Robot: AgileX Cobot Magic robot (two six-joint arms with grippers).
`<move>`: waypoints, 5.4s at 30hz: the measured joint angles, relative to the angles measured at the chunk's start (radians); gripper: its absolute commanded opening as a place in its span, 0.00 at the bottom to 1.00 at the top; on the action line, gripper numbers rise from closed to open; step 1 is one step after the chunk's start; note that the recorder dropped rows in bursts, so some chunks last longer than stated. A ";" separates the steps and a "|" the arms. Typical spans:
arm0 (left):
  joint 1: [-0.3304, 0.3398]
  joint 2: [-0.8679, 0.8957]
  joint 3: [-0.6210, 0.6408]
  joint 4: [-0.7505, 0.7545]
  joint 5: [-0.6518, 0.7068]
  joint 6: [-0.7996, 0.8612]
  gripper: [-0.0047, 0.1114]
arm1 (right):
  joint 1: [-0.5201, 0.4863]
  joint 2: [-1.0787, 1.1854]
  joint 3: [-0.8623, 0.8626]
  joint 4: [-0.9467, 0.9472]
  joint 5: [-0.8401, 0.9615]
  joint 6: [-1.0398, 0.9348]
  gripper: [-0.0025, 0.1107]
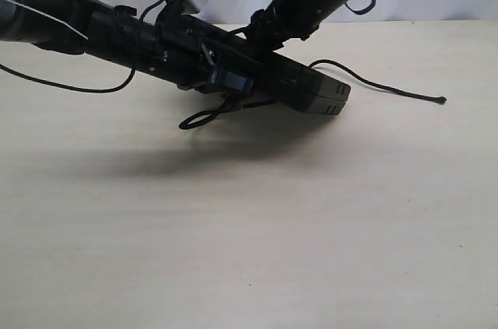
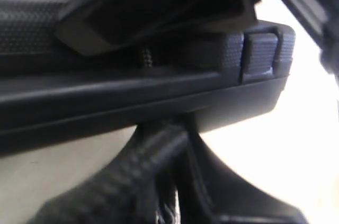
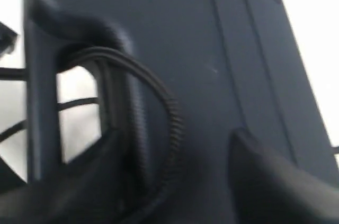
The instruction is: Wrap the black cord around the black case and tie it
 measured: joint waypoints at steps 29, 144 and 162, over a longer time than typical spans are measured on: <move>0.184 -0.029 -0.006 0.108 0.295 -0.072 0.43 | -0.026 -0.206 0.002 -0.023 0.064 0.081 0.06; -0.211 -0.065 0.105 -0.109 -0.527 0.671 0.04 | -0.106 -0.292 0.048 -0.456 0.234 0.522 0.47; -0.211 -0.065 0.105 0.000 -0.506 0.671 0.04 | -0.344 0.015 -0.126 -0.513 0.368 0.317 0.45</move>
